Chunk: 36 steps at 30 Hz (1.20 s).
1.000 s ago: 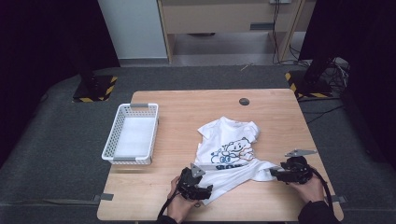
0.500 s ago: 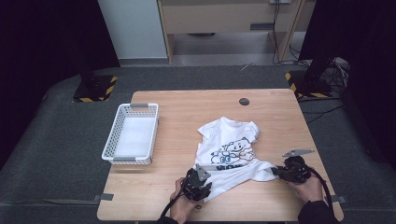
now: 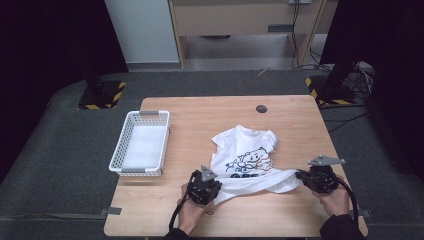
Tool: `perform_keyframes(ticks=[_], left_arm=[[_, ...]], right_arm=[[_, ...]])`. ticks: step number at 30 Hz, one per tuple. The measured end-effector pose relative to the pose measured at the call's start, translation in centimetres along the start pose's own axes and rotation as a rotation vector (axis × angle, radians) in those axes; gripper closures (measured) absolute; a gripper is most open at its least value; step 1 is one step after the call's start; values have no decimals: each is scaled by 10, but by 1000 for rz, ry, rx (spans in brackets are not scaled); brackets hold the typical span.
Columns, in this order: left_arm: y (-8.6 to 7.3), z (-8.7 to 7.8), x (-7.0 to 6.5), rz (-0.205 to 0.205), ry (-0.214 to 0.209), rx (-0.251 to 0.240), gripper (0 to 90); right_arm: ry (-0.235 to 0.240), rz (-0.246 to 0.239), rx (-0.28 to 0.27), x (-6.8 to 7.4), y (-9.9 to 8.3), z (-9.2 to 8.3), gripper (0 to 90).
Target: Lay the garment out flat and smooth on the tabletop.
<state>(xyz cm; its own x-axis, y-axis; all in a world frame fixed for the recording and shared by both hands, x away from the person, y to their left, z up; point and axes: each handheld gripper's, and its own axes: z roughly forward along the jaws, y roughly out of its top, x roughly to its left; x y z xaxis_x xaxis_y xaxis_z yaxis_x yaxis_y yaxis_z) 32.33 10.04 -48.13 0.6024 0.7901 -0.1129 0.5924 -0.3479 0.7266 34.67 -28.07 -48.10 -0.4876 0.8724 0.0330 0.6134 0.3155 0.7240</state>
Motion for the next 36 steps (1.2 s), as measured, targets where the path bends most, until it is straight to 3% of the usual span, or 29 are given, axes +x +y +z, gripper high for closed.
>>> perform_keyframes(ticks=[5, 9, 11, 13, 17, 19, 21, 22, 25, 31, 36], left_arm=[[7, -29, 30, -111, -54, -95, 844], [4, -37, 46, -148, -63, -71, 845], [3, -38, 48, -147, -58, -52, 845], [-6, -40, 53, -133, -49, 21, 844], [-18, -34, 51, -98, -38, 116, 827], [-20, -30, 49, -84, -39, 144, 738], [-21, -27, 48, -73, -30, 137, 681], [-20, -26, 47, -69, -24, 131, 599], [-22, -24, 48, -61, 4, 117, 469], [-29, -8, 47, -38, 63, 154, 376], [-31, 2, 44, 3, 87, 179, 328]], right_arm=[[-10, -49, -102, 10, 9, -17, 856], [31, -78, -131, 21, 13, -22, 855], [71, -91, -117, 28, 13, -20, 846], [139, -91, -76, 33, 11, -16, 810], [196, -113, -22, 43, 4, -8, 744], [214, -114, -16, 46, 3, -6, 700], [226, -107, -22, 45, 4, -6, 653], [230, -100, -36, 45, 4, -6, 621], [247, -68, -68, 40, 5, -8, 521], [260, -4, -137, 27, 8, -10, 396], [214, 28, -158, 20, 12, -7, 367]])
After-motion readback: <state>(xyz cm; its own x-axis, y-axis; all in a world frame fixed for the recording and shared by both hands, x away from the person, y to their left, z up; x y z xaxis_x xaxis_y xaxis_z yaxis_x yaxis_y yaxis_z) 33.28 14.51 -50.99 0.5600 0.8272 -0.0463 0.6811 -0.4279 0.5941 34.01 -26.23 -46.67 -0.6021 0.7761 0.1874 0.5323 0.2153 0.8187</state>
